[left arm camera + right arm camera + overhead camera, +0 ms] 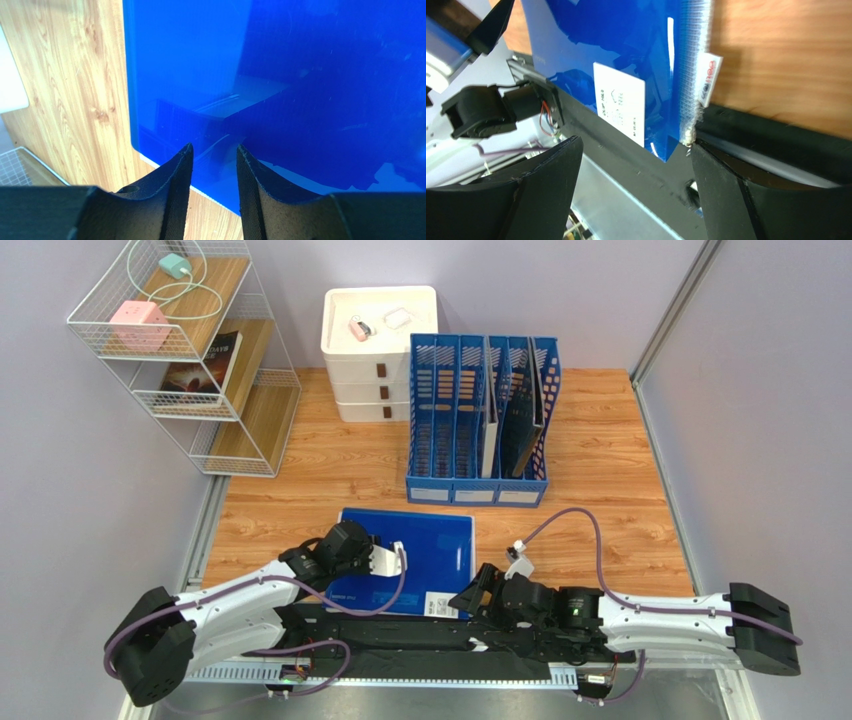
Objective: Organize the desk
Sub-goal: Pick up the folder from the corner of the board.
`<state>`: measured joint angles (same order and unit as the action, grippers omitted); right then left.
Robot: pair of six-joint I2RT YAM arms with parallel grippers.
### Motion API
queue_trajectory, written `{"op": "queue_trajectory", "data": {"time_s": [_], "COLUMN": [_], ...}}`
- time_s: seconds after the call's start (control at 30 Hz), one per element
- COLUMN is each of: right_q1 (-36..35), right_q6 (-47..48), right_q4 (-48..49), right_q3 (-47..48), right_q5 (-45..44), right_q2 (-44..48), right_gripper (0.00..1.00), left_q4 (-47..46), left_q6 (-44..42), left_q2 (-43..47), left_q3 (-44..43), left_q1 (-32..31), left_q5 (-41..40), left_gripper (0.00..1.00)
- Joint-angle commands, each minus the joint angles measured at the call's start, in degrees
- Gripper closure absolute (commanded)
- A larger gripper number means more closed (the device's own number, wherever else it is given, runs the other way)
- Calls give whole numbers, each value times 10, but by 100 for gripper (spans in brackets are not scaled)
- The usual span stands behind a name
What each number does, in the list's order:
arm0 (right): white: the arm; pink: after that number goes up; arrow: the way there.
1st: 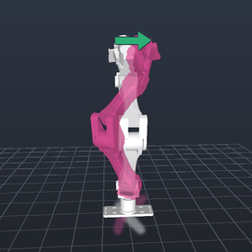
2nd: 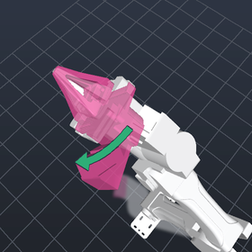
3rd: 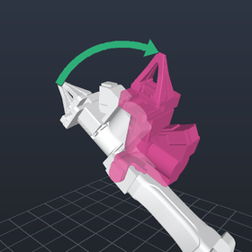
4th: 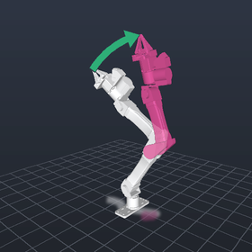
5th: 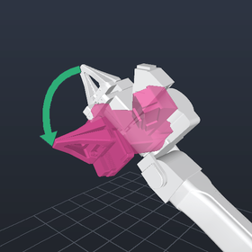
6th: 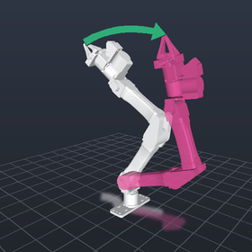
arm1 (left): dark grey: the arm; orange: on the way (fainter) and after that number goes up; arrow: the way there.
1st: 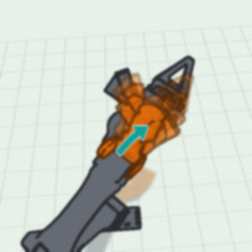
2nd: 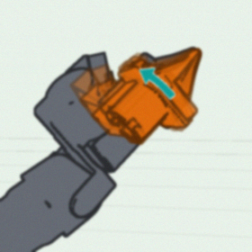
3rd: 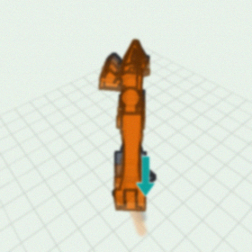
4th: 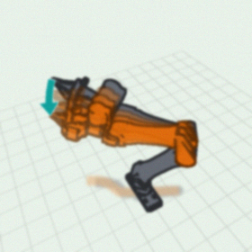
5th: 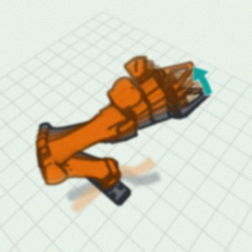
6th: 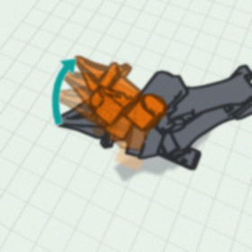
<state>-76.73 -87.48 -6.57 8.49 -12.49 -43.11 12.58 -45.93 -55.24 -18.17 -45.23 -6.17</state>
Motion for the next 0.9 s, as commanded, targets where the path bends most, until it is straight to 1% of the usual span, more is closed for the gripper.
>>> {"op": "queue_trajectory", "data": {"time_s": [0.0,0.1,0.17,0.27,0.3,0.37,0.4,0.43,0.47,0.53,0.6,0.63,0.73,0.87], "right_q1": [-26,-37,-37,-37,-38,-42,-42,-42,-42,-42,-42,-43,-42,-41], "right_q6": [-11,-14,-13,-13,-15,-23,-28,-28,-27,-23,-22,-19,-14,-12], "right_q4": [-52,-93,-100,-121,-158,-186,-194,-191,-187,-188,-180,-172,-149,-134], "right_q3": [62,80,78,85,88,90,82,76,72,67,60,57,52,52], "right_q5": [-32,-46,-54,-57,-56,-61,-63,-67,-76,-88,-100,-104,-111,-113], "right_q2": [8,16,30,49,54,79,87,104,109,116,116,116,110,90], "right_gripper": [16,16,16,16,16,16,17,17,17,17,16,16,16,16], "left_q4": [13,22,30,65,73,98,106,117,139,156,173,174,178,165], "left_q6": [22,20,20,22,24,21,15,11,7,-6,-22,-28,-50,-46], "left_q2": [-13,-7,12,47,66,88,114,127,142,179,204,213,226,215], "left_q3": [-15,-17,-17,-24,-27,-33,-34,-34,-33,-26,-18,-8,2,14], "left_q1": [-14,-16,-16,-15,-15,-15,-14,-12,-5,7,32,55,98,110], "left_q5": [15,9,8,11,5,-8,-23,-28,-31,-37,-44,-46,-31,-22], "left_gripper": [57,57,57,57,57,57,57,57,57,57,57,57,57,57]}}
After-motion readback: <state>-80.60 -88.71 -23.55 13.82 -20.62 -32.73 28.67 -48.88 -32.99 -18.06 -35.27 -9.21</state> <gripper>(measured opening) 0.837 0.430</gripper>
